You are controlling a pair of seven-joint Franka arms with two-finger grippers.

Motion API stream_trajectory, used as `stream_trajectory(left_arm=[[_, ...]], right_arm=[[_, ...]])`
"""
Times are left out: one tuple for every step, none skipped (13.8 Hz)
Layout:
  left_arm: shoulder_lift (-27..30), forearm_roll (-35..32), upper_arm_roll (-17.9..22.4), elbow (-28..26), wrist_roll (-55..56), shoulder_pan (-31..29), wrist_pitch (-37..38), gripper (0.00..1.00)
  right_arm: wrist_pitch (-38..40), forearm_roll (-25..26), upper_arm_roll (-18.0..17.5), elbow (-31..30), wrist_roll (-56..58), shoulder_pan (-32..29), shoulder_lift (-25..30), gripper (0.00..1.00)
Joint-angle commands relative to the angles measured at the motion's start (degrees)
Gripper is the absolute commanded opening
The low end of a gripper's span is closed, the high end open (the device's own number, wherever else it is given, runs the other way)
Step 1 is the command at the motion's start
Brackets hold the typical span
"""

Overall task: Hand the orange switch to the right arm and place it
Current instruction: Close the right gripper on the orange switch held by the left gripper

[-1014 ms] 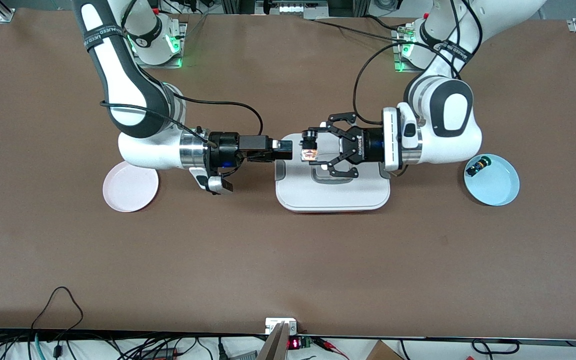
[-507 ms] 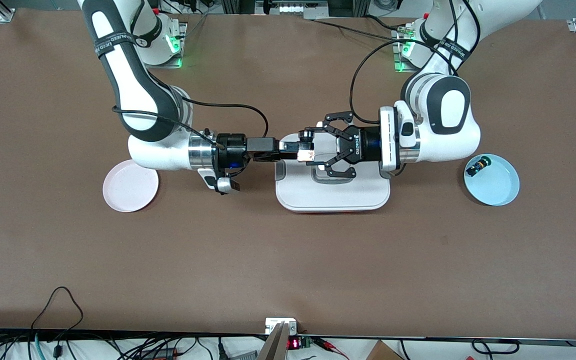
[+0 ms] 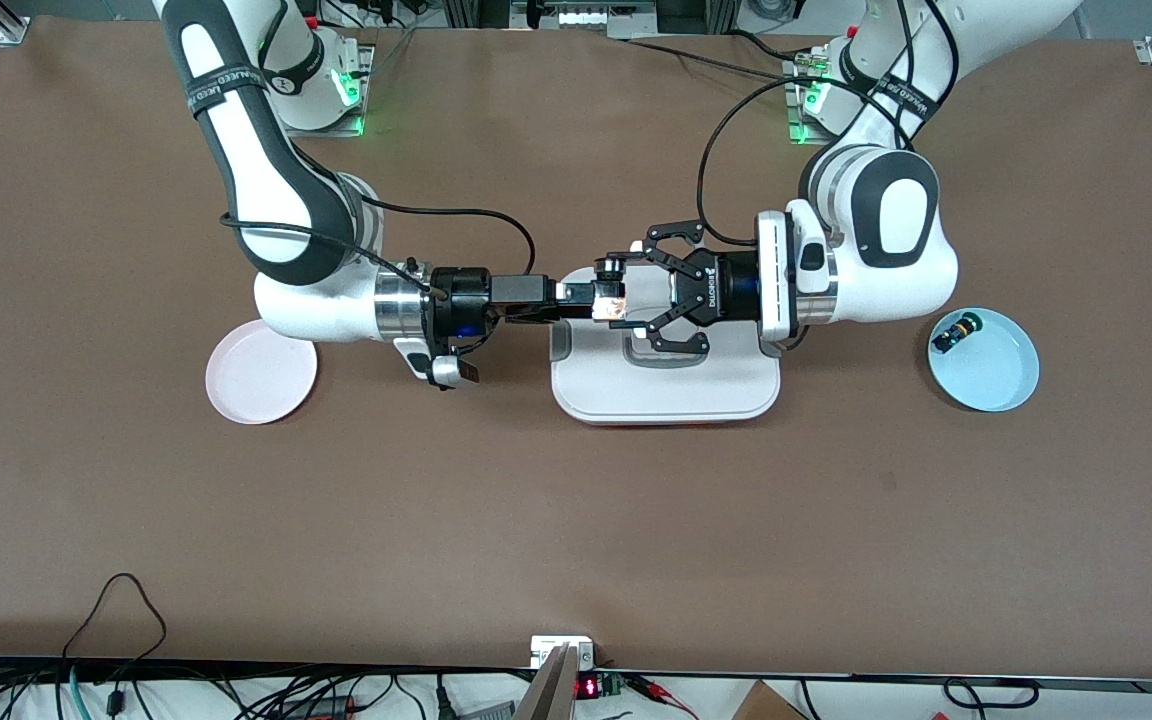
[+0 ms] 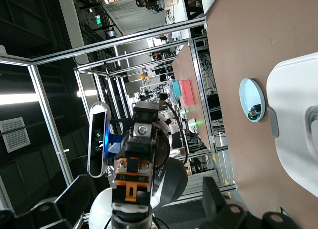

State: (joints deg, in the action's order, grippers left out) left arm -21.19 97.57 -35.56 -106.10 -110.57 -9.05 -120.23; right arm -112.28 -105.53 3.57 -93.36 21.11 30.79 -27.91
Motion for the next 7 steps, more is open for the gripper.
stream_trajectory(left_arm=[[0.8,1.7,-0.4,0.2,0.4,0.1,-0.8,0.0],[0.8,1.7,-0.4,0.2,0.4,0.1,-0.7,0.0],[0.8,1.7,-0.4,0.2,0.4,0.1,-0.8,0.0],[0.7,1.8,-0.4,0.2,0.4,0.1,-0.8,0.0],[0.6,2.4,-0.4,0.2,0.4,0.2,-0.8,0.0],[0.5,2.4,-0.4,0.2,0.4,0.7,-1.4,0.0],[0.4,2.4,-0.5,0.2,0.3,1.0,-3.1,0.0]], right_arm=[[0.8,-1.2,0.0,1.1,0.9,-0.2,-0.5,1.0],[0.8,-1.2,0.0,1.1,0.9,0.0,-0.5,0.99],[0.8,-1.2,0.0,1.7,0.7,0.1,-0.5,0.98],[0.8,-1.1,0.0,2.4,0.4,0.1,-0.6,0.97],[0.8,-1.1,0.0,2.5,0.3,0.2,-0.6,0.96],[0.8,-1.1,0.0,2.4,0.6,0.1,-0.7,0.93],[0.8,-1.1,0.0,2.5,0.8,0.1,-0.8,0.87]])
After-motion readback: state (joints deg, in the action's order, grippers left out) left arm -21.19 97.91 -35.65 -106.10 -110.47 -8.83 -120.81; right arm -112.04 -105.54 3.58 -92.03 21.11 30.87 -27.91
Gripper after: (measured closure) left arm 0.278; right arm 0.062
